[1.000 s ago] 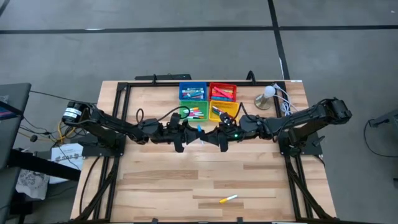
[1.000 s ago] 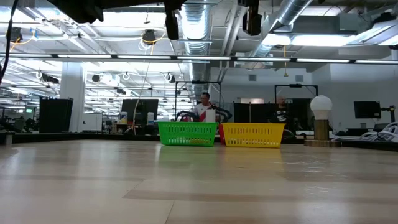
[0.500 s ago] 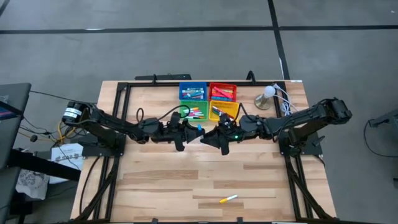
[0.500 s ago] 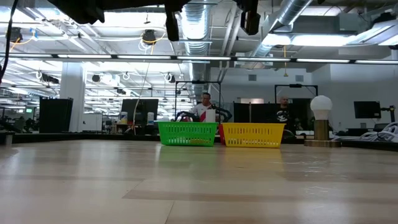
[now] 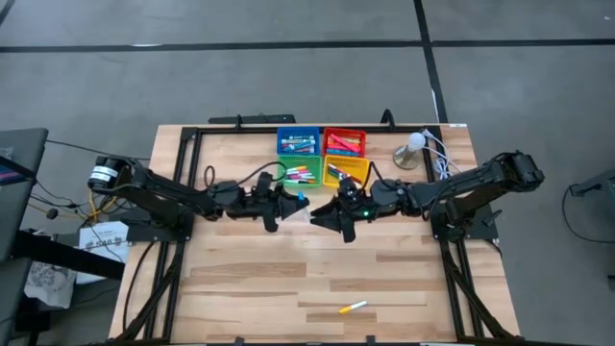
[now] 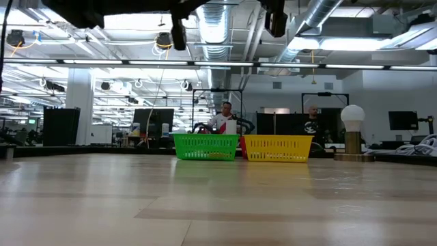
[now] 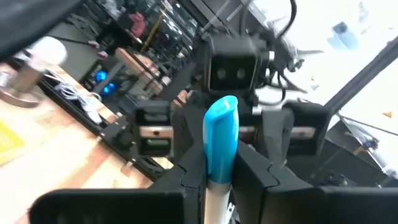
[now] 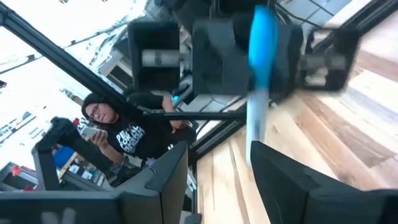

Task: Pick & Place Markers
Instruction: Put the light blue highlighter in the green bin, then put the yellow highlighter in the green bin

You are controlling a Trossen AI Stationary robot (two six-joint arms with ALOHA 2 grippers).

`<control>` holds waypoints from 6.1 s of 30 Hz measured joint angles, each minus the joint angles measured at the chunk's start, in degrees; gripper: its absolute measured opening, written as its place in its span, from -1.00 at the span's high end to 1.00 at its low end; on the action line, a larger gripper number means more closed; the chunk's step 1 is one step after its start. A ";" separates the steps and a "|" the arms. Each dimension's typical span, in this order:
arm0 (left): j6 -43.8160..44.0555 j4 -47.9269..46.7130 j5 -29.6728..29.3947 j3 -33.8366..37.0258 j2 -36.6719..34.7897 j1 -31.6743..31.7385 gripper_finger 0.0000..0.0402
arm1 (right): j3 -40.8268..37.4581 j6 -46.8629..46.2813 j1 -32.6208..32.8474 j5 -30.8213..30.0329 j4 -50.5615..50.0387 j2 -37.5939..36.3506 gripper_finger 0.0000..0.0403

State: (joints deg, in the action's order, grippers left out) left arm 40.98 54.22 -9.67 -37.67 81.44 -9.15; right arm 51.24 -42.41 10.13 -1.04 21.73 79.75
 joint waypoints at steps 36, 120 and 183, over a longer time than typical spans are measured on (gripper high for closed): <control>-23.92 -30.46 11.34 4.53 -15.30 14.77 0.76 | 0.00 23.59 -5.15 1.04 -2.11 -4.41 0.24; -60.20 -66.80 21.09 -27.96 25.89 34.49 0.42 | -40.52 30.40 -11.76 -0.63 -0.93 -55.93 0.22; -29.82 -42.23 18.33 -19.95 0.86 -3.17 0.00 | -40.70 27.93 -11.61 -0.24 0.25 -55.82 0.23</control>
State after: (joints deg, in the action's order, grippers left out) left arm 11.15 11.99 8.66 -57.62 82.30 -12.33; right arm 10.55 -14.48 -1.48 -1.28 21.98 23.92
